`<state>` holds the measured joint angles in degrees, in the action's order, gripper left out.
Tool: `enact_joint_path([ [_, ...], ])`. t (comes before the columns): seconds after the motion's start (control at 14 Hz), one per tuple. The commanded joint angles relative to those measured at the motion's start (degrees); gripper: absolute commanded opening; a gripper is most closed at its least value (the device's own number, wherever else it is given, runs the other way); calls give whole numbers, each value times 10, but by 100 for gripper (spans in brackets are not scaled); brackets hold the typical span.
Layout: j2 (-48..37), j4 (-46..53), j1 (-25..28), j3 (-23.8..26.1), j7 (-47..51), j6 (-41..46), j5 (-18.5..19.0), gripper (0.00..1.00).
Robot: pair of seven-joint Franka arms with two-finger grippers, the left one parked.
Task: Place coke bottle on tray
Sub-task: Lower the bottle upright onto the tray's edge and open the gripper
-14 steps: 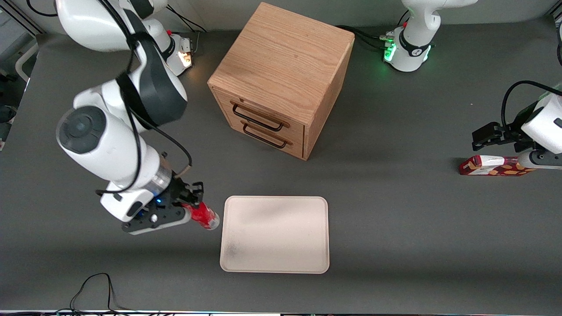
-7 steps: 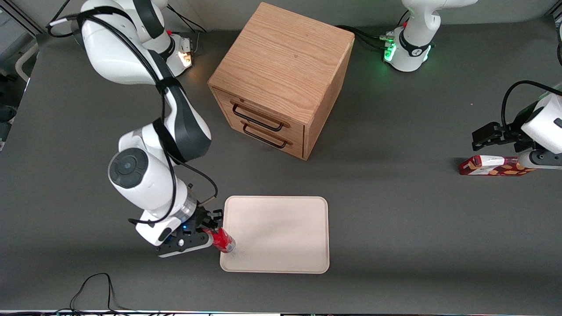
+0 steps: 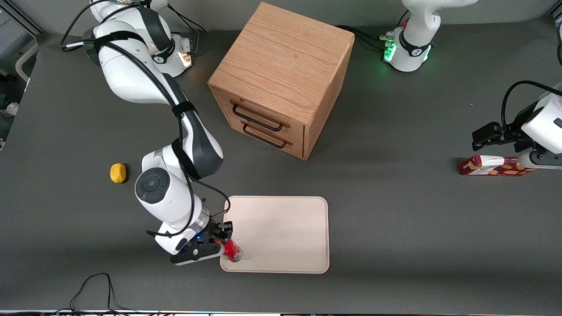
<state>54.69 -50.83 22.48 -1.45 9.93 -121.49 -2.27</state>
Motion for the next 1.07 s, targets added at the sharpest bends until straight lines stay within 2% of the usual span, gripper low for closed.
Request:
enact_joint_path([
  [0.0, 11, 9, -2, 3, -5, -29, -8, 0],
  [0.29, 11, -8, -2, 4, -5, -41, -10, 0],
  [0.36, 10, -12, -2, 4, -5, -43, -11, 7],
  [0.57, 9, -16, -1, 4, 1, -45, -12, 69],
  [0.71, 9, -16, -1, 4, 1, -45, -13, 78],
  [0.79, 9, -16, -1, 4, 1, -45, -13, 97],
  [0.86, 9, -16, -1, 4, 1, -45, -12, 100],
  [1.0, 4, -16, -1, 4, 1, -57, -10, 100],
])
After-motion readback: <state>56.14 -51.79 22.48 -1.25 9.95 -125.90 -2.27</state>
